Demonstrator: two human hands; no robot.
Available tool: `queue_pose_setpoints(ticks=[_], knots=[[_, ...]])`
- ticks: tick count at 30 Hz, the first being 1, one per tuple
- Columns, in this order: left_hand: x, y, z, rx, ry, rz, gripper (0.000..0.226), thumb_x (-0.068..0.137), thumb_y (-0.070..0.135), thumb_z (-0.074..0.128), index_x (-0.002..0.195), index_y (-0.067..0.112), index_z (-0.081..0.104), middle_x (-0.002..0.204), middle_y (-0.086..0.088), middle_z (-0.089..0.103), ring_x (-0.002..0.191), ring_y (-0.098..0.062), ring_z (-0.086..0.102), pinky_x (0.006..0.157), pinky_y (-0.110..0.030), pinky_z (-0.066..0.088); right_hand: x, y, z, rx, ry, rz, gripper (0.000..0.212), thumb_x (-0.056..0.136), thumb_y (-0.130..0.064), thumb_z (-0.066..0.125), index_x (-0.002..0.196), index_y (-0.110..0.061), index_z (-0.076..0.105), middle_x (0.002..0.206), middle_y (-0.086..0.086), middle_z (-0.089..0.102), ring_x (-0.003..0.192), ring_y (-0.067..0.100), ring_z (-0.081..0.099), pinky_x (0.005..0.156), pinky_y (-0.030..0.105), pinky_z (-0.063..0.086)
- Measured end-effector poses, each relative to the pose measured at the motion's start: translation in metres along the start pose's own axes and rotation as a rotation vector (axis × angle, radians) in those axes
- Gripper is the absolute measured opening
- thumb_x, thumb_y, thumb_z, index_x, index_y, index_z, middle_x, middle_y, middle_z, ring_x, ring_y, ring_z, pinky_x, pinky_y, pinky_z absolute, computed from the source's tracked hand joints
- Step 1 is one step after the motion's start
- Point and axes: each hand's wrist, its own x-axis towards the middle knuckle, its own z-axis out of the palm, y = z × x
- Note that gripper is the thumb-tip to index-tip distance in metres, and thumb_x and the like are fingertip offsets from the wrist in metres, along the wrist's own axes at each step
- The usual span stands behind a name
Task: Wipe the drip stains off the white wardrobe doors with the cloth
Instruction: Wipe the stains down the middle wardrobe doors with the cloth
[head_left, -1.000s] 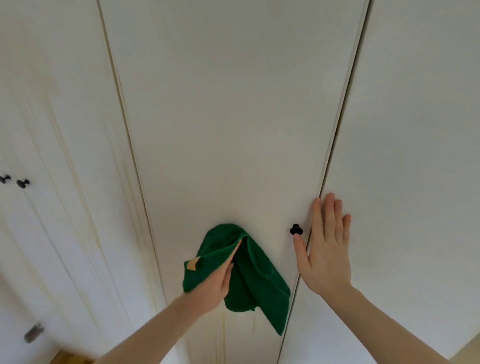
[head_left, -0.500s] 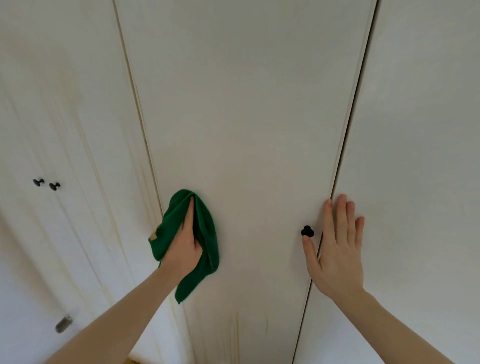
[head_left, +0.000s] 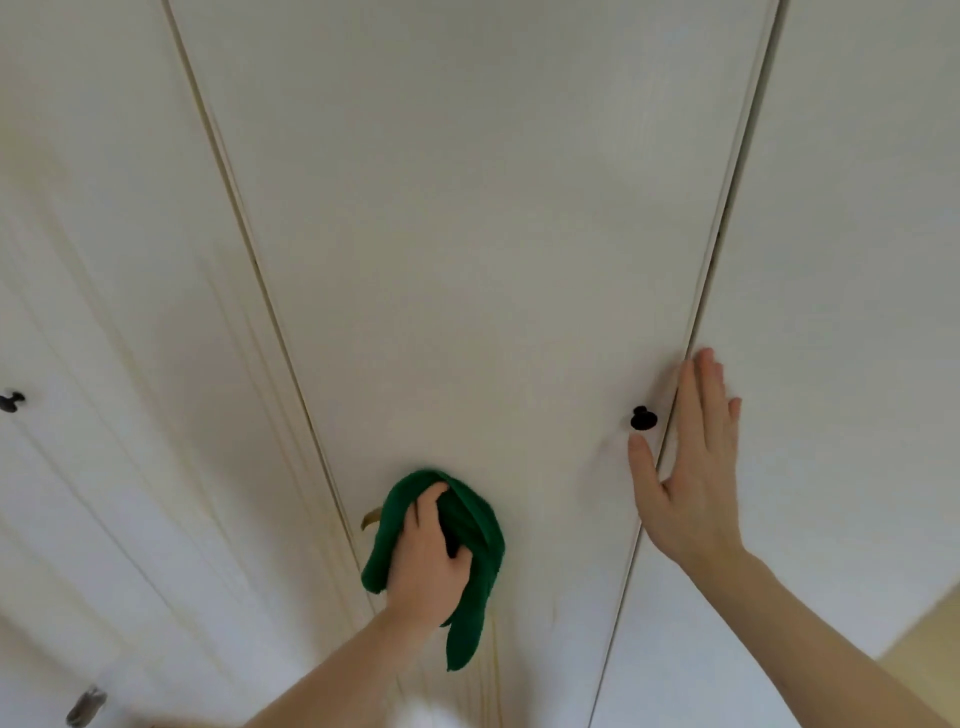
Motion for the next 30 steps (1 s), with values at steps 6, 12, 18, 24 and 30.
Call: queue_pose_setpoints(ticks=[6,12,18,24,30], knots=[[0.003,0.033,0.025,0.050,-0.336,0.343,0.063,0.095,0.011,0.055,0.150,0.030,0.033,0.141,0.002,0.049,0.098,-0.011,0.060,0.088,-0.020,0.048,-0.088,-0.022,0.005,0.132,0.076,0.266,0.051,0.099,-0.017,0.052,0.149,-0.018,0.042,0.151,-0.006,0.044,0.142,0.011,0.040,0.118,0.043,0.034],[0.008,0.073,0.025,-0.111,-0.433,0.460,0.064,0.093,0.004,0.052,0.149,0.031,0.038,0.143,0.004,0.049,0.122,-0.015,0.052,0.104,-0.025,0.044,-0.150,-0.036,0.007,0.140,-0.060,0.712,0.027,0.098,-0.009,0.061,0.100,-0.035,0.064,0.096,-0.022,0.068,0.087,0.007,0.067,0.072,0.031,0.058],[0.022,0.105,-0.008,-0.172,-0.470,0.532,0.067,0.090,0.006,0.057,0.149,0.029,0.037,0.147,0.006,0.045,0.132,-0.014,0.046,0.112,-0.028,0.039,-0.126,-0.051,0.027,0.307,-0.125,0.863,0.051,0.093,-0.018,0.073,0.135,-0.037,0.051,0.120,-0.019,0.063,0.102,0.004,0.067,0.073,0.020,0.058],[0.045,0.124,-0.056,-0.058,-0.584,0.591,0.070,0.089,0.013,0.058,0.153,0.024,0.032,0.151,0.002,0.039,0.133,-0.018,0.044,0.112,-0.031,0.038,-0.088,-0.075,0.045,0.386,0.070,0.885,0.012,0.096,-0.029,0.069,0.102,-0.040,0.066,0.114,-0.007,0.066,0.096,0.006,0.066,0.069,0.015,0.048],[0.048,0.115,-0.086,-0.161,-0.718,0.436,0.064,0.094,0.005,0.044,0.155,0.024,0.035,0.129,-0.008,0.060,0.102,-0.016,0.061,0.086,-0.017,0.048,-0.098,-0.099,0.042,0.328,0.235,0.820,0.029,0.092,-0.019,0.073,0.112,-0.036,0.060,0.100,-0.002,0.059,0.081,0.017,0.062,0.064,0.021,0.047]])
